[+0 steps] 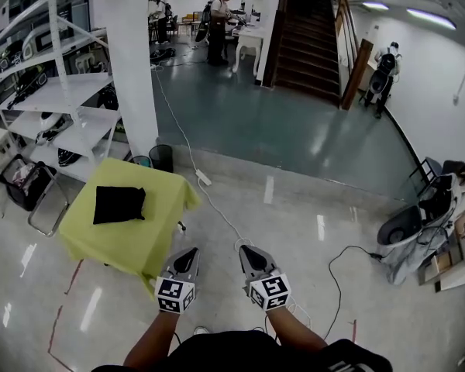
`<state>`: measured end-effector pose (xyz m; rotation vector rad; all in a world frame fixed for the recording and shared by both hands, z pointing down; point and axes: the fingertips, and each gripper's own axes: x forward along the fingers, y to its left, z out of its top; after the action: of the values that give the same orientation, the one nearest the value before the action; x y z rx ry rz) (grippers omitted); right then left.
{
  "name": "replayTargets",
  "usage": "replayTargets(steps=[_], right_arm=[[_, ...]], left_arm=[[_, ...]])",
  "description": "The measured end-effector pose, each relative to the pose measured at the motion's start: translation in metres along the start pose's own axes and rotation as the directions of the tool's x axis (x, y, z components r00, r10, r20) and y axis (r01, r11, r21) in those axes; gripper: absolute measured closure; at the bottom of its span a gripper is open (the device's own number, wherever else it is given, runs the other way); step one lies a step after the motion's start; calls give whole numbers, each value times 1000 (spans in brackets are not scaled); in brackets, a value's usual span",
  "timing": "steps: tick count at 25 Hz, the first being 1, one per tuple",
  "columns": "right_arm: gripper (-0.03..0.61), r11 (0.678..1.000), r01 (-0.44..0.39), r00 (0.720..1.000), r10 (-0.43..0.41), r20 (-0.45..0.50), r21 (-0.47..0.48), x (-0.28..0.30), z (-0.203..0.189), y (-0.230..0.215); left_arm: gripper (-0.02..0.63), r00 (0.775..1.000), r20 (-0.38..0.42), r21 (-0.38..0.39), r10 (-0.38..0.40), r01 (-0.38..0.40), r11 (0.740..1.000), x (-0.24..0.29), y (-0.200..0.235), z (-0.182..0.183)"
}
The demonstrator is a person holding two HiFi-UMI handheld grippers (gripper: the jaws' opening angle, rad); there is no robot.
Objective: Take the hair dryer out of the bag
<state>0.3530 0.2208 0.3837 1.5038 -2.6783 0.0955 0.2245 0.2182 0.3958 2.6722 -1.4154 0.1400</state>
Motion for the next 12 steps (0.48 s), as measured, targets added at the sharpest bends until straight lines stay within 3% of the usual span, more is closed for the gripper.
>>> replayTargets(steps=[6, 12], right_arm=[[572, 1000, -26, 999, 27, -24, 8, 14, -11, 23], [572, 998, -48, 999, 49, -15, 32, 48, -9, 10]], left_arm=[[607, 1000, -19, 16, -2, 2, 1000, -7, 14, -11], [607, 999, -33, 20, 9, -8, 1000, 12, 33, -14]])
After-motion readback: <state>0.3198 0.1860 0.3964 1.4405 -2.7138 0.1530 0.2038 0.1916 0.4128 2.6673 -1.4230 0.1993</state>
